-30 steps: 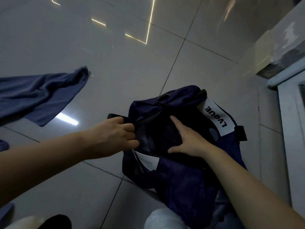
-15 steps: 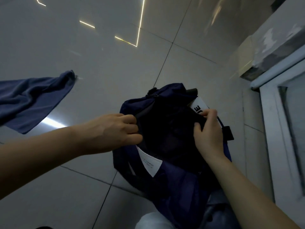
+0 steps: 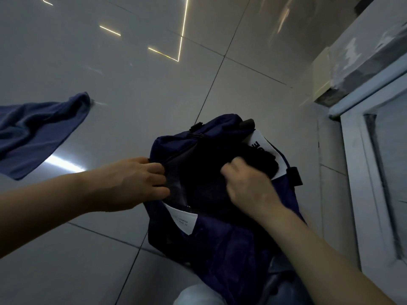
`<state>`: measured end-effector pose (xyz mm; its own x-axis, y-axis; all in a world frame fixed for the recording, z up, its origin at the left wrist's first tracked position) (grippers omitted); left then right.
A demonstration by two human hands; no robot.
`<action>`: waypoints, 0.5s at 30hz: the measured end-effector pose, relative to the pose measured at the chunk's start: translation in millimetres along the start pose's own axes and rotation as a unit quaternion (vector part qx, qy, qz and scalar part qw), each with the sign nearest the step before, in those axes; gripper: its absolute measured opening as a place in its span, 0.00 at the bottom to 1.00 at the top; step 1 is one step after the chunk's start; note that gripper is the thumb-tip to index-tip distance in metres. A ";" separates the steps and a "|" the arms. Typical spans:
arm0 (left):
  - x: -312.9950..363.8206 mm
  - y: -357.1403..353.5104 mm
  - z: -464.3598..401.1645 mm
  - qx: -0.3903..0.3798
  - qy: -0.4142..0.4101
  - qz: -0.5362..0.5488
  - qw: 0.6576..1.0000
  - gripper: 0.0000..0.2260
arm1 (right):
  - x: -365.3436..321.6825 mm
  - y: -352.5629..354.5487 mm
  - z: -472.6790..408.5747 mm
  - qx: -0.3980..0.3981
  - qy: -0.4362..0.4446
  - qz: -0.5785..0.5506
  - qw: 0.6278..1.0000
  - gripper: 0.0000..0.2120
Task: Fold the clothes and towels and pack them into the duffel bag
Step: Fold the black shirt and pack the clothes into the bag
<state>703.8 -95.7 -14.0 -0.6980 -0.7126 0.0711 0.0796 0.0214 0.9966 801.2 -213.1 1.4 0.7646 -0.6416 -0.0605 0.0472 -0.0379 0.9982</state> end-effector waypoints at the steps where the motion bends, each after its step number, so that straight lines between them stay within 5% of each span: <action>1: -0.2 -0.4 1.7 -0.005 0.009 0.001 1.000 0.06 | -15.5 -19.9 3.7 -0.067 0.017 -0.039 0.997 0.08; 3: -3.5 4.2 5.4 0.008 0.051 0.032 0.998 0.13 | -19.7 -68.9 13.3 -0.227 -0.065 -0.109 0.966 0.20; 5: -7.7 9.0 6.9 0.050 0.134 0.114 0.983 0.22 | -10.6 -93.0 13.3 -0.290 -0.159 -0.111 0.937 0.31; 8: -30.9 2.4 18.9 0.142 0.342 0.259 0.892 0.19 | -7.6 -102.7 -2.0 -0.299 -0.188 -0.053 0.934 0.34; 10: -39.0 -15.3 21.5 0.137 0.444 0.285 0.839 0.17 | -12.2 -109.9 -3.8 -0.325 -0.178 -0.035 0.928 0.33; 15: -40.2 -60.1 16.6 0.052 0.508 0.430 0.745 0.32 | -21.5 -87.7 -4.3 -0.195 -0.110 0.001 0.975 0.17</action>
<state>715.3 -56.7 -76.1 0.4818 -0.5658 0.6691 0.0932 0.7924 0.6029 783.4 -192.6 -84.8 0.6104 -0.7920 -0.0130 0.3183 0.2302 0.9196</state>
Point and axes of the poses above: each hand's wrist, its own z-axis away from the middle knuckle, its own y-axis out of the back of the hand, x = y × z, the point moved 10 cm from there along -z, towards the middle knuckle, and after that the axes turned 4 degrees about -x, right-handed, at the moved point
